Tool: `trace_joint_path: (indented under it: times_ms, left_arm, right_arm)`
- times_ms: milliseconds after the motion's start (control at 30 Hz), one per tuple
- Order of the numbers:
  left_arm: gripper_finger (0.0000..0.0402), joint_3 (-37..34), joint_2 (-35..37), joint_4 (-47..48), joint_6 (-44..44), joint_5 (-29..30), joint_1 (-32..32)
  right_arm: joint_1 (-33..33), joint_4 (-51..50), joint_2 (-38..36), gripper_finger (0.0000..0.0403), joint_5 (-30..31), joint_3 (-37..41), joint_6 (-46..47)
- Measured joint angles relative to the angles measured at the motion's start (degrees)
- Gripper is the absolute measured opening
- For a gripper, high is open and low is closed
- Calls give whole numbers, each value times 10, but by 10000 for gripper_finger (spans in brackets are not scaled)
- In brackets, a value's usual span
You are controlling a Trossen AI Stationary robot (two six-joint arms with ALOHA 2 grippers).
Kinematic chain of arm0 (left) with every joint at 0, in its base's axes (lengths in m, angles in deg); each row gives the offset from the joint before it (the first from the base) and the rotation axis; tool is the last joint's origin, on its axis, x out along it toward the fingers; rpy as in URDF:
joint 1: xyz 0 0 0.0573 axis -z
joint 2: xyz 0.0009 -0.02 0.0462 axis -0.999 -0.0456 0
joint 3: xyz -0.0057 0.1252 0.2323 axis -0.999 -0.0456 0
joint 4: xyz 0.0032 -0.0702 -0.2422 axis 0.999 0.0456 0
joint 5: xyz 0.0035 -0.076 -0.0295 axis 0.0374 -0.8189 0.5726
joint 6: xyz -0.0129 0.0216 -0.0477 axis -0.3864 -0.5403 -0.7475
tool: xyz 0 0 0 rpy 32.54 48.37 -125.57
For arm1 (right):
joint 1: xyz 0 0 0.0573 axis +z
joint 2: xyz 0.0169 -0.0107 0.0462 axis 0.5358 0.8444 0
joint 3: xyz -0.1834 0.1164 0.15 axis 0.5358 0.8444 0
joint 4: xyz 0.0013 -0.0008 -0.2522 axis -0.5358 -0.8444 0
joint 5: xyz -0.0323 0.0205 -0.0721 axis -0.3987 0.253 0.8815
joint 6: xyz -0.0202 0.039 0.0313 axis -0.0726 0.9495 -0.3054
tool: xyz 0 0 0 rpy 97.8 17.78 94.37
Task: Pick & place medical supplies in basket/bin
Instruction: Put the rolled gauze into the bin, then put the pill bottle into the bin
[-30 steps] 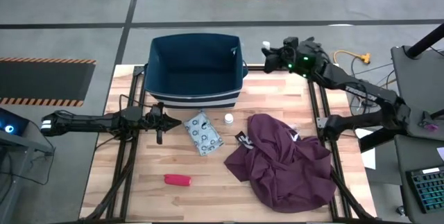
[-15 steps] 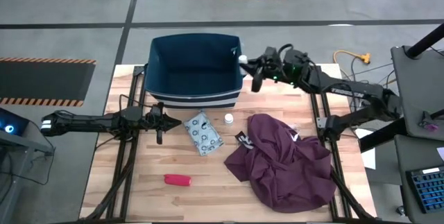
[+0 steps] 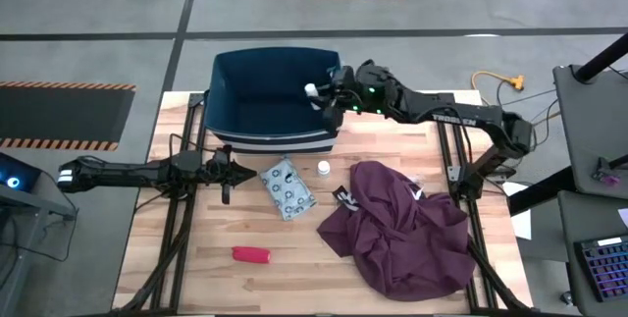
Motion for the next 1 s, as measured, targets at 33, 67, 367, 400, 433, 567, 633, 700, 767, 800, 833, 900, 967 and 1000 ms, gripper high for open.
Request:
trace_joint_path:
  times_ms: [33,67,367,400,433,567,633,700,767,800,833,900,967,1000]
  left_arm:
    - [1,0,0,0,0,0,0]
    - [1,0,0,0,0,0,0]
    - [1,0,0,0,0,0,0]
    - [1,0,0,0,0,0,0]
    - [1,0,0,0,0,0,0]
    - [1,0,-1,0,0,0,0]
    - [1,0,-3,0,0,0,0]
    - [1,0,-3,0,0,0,0]
    - [1,0,-4,0,0,0,0]
    - [1,0,-4,0,0,0,0]
    - [1,0,-4,0,0,0,0]
    - [1,0,-4,0,0,0,0]
    - [1,0,-4,0,0,0,0]
    - [1,0,-4,0,0,0,0]
  right_arm:
    - [0,-34,9,128,0,-20,1]
    - [0,-66,17,139,1,-39,1]
    - [0,-202,38,234,2,-121,-5]
    - [0,-205,35,242,2,-126,-2]
    - [0,-208,31,249,-2,-129,1]
    - [12,-205,4,263,-52,-137,-6]
    - [34,-213,-8,264,-64,-138,-38]
    - [63,-233,-17,264,-71,-138,-81]
    - [91,-262,-20,262,-76,-137,-124]
    - [104,-277,-20,261,-77,-137,-145]
    - [115,-297,-21,261,-76,-137,-161]
    - [136,-330,-20,261,-72,-137,-186]
    - [155,-355,-12,263,-69,-137,-204]
    - [162,-367,-10,264,-69,-136,-202]
